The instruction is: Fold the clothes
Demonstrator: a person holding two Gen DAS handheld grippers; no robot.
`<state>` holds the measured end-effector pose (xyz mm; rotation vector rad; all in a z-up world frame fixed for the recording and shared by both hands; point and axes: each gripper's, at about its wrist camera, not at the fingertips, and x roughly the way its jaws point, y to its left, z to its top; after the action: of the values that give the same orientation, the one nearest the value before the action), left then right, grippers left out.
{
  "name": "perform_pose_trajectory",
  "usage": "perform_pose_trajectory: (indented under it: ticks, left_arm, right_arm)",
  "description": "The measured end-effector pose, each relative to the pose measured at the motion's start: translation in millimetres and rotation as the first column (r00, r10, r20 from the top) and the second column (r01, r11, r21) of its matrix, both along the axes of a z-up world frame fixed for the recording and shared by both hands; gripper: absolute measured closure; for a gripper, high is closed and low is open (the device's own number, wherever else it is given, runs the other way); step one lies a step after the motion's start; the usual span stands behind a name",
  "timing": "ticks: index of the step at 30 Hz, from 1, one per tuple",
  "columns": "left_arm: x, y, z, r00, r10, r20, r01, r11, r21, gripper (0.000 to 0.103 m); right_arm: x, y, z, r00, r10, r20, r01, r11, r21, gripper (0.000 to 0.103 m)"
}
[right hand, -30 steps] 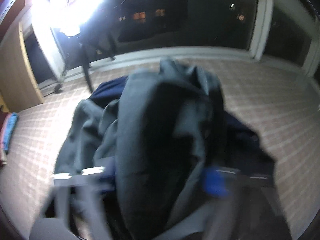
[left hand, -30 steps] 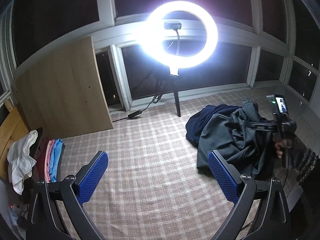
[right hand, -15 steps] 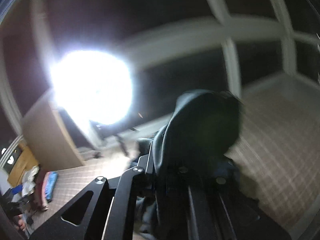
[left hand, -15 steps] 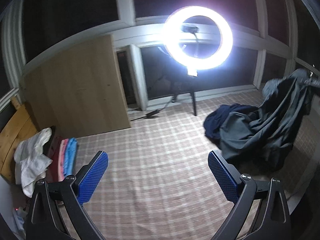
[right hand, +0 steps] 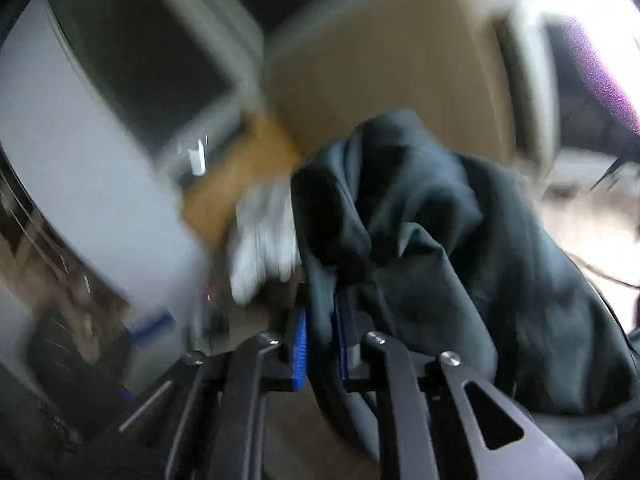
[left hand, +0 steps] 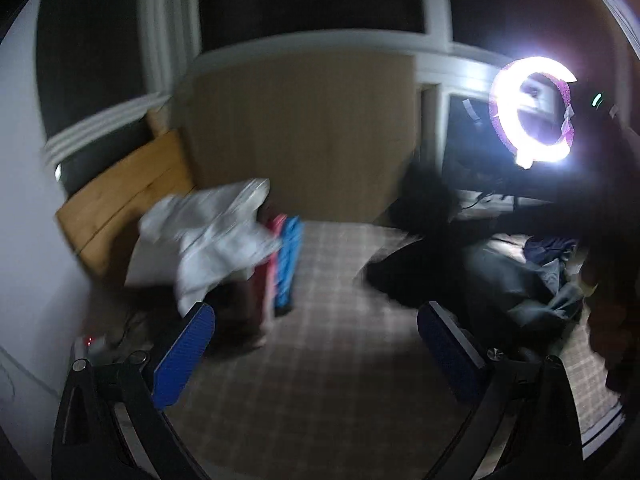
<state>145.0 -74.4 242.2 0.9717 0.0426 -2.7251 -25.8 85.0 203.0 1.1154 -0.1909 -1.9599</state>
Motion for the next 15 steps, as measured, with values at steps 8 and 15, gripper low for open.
perform_pose_trajectory:
  ticks: [8, 15]
  left_arm:
    - [-37, 14, -58, 0.985, -0.102, 0.138, 0.096, 0.994, 0.051, 0.001]
    - [-78, 25, -119, 0.958, -0.120, 0.261, 0.092, 0.989, 0.117, 0.001]
  right_arm:
    - [-9, 125, -40, 0.969, -0.237, -0.078, 0.246, 0.957, 0.155, 0.041]
    - [-61, 324, -121, 0.703, -0.711, -0.018, 0.659, 0.641, 0.394, 0.042]
